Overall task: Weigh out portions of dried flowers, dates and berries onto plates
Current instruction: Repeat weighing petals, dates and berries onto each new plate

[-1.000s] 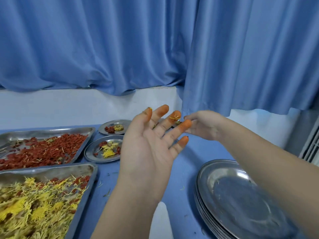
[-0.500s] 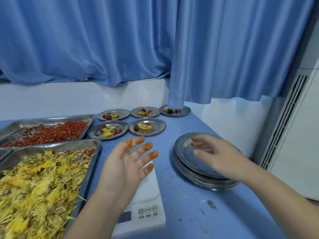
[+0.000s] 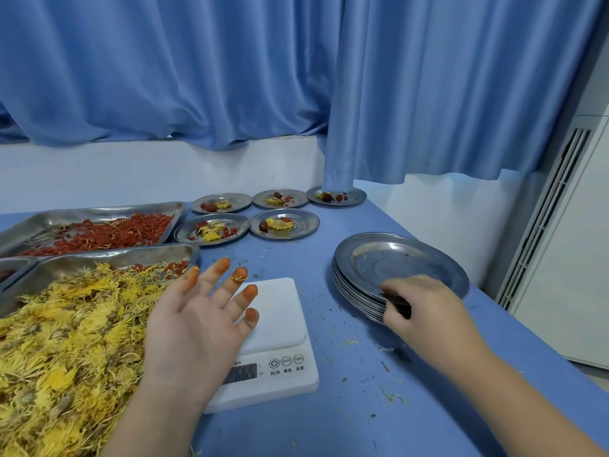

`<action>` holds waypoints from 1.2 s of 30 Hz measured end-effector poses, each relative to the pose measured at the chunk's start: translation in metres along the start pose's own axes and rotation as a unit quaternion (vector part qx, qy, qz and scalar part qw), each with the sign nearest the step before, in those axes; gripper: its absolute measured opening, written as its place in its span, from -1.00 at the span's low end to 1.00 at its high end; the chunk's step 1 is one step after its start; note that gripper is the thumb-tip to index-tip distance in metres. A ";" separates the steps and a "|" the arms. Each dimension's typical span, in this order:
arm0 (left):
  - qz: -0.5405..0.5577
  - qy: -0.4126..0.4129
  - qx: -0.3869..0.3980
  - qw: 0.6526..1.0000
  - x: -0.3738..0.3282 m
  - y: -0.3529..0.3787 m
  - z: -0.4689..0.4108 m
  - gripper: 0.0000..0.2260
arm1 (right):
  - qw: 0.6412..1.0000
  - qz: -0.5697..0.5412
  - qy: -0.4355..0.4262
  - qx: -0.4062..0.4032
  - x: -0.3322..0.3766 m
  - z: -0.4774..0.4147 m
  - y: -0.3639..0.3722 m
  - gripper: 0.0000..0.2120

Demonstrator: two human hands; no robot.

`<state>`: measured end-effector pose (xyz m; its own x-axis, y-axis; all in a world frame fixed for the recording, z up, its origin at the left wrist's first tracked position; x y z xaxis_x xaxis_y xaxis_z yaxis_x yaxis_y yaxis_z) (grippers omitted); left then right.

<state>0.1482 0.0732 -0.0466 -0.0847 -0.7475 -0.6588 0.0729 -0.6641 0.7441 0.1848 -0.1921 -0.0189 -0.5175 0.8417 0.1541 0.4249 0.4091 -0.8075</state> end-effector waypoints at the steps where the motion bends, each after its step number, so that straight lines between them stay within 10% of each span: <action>1: -0.001 0.001 0.000 1.000 0.000 -0.001 0.000 -0.70 | 1.000 0.008 0.000 -0.013 0.000 -0.001 -0.002 -0.81; 23: 0.003 0.072 -0.052 0.996 -0.020 -0.015 0.005 -0.72 | 0.947 0.092 -0.184 -0.247 0.046 0.007 -0.038 -0.88; 36: 0.049 0.226 -0.139 0.963 -0.055 -0.035 0.020 -0.76 | 0.923 0.056 -0.330 -0.187 0.139 -0.006 0.023 -0.76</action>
<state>0.1306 0.1376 -0.0345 0.3719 -0.6952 -0.6152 0.3270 -0.5221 0.7877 0.1272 -0.0631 -0.0126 -0.7425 0.5382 -0.3987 0.6661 0.5304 -0.5244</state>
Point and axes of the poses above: each hand's wrist, its own z-axis away from the middle knuckle, its own y-axis out of the palm, x = y × z, the point moved 8 cm from there along -z, towards the middle knuckle, and after that the axes turned 10 degrees about -y, right-handed, at the moved point
